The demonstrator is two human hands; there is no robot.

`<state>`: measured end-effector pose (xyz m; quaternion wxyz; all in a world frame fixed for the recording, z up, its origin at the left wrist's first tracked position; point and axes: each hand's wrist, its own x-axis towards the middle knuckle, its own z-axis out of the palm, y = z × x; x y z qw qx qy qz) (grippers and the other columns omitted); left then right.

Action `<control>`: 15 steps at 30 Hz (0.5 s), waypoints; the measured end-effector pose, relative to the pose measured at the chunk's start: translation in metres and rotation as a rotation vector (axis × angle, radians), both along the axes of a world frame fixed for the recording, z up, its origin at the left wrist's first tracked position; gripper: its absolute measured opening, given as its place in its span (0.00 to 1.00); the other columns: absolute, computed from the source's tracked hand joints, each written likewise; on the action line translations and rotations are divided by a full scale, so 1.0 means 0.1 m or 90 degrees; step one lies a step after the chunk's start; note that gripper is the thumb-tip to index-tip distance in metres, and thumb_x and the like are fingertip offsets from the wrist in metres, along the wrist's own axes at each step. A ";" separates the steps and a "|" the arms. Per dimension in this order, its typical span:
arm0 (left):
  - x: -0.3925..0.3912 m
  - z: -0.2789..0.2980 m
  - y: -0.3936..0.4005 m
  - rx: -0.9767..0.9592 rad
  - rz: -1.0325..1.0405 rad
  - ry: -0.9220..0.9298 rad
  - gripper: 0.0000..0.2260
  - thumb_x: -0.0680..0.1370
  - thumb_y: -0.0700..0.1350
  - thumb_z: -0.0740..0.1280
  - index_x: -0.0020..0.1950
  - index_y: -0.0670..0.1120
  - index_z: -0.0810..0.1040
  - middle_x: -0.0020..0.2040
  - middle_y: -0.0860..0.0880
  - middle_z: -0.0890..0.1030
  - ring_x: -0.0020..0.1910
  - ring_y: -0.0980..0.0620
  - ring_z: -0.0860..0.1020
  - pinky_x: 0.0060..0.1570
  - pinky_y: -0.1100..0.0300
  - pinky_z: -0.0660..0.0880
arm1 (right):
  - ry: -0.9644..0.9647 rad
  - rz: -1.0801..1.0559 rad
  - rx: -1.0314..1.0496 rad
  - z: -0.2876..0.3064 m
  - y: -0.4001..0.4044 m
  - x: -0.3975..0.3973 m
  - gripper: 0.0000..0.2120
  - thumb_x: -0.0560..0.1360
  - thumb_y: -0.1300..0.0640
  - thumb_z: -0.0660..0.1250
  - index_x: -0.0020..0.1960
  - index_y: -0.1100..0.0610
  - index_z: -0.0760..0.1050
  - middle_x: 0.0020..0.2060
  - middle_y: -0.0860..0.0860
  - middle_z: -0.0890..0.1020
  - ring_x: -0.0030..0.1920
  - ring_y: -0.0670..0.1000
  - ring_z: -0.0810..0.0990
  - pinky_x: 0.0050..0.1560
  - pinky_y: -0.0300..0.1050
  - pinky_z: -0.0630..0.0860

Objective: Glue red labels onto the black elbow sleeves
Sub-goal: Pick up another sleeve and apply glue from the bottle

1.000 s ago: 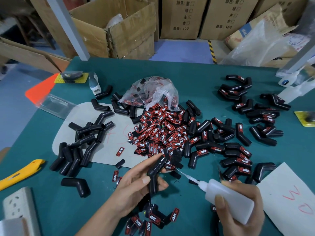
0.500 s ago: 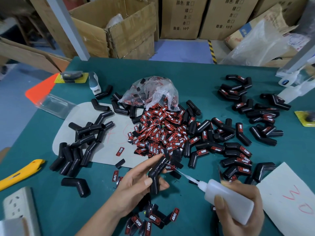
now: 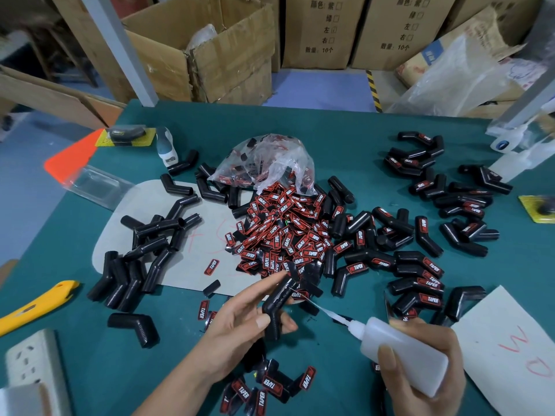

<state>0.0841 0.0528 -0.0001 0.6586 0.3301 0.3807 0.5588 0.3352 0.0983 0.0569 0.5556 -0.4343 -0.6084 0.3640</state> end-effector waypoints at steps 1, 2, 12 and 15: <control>0.00 0.00 0.00 -0.001 0.002 -0.001 0.29 0.83 0.46 0.72 0.82 0.47 0.66 0.57 0.36 0.83 0.58 0.40 0.83 0.64 0.48 0.77 | 0.013 -0.002 -0.004 0.01 0.00 0.00 0.13 0.76 0.35 0.72 0.56 0.40 0.78 0.45 0.40 0.83 0.38 0.42 0.79 0.33 0.34 0.74; 0.00 0.00 0.00 -0.004 0.006 -0.004 0.29 0.83 0.46 0.72 0.82 0.47 0.67 0.57 0.36 0.83 0.57 0.40 0.83 0.63 0.48 0.77 | 0.028 -0.002 -0.008 0.01 0.01 0.00 0.13 0.76 0.35 0.72 0.56 0.40 0.78 0.46 0.39 0.83 0.40 0.41 0.79 0.36 0.31 0.74; 0.03 0.00 0.08 -0.052 0.157 0.071 0.20 0.83 0.45 0.65 0.75 0.53 0.77 0.58 0.35 0.84 0.51 0.42 0.84 0.54 0.54 0.81 | 0.175 -0.024 -0.217 -0.28 0.44 0.12 0.17 0.75 0.40 0.76 0.59 0.44 0.75 0.47 0.58 0.86 0.42 0.56 0.87 0.40 0.42 0.82; 0.05 -0.02 0.06 -0.059 0.157 0.145 0.17 0.83 0.46 0.62 0.72 0.54 0.79 0.48 0.38 0.84 0.46 0.47 0.81 0.47 0.58 0.78 | 0.149 -0.017 -0.263 -0.36 0.56 0.14 0.21 0.71 0.38 0.80 0.55 0.45 0.76 0.57 0.55 0.87 0.56 0.57 0.87 0.51 0.44 0.84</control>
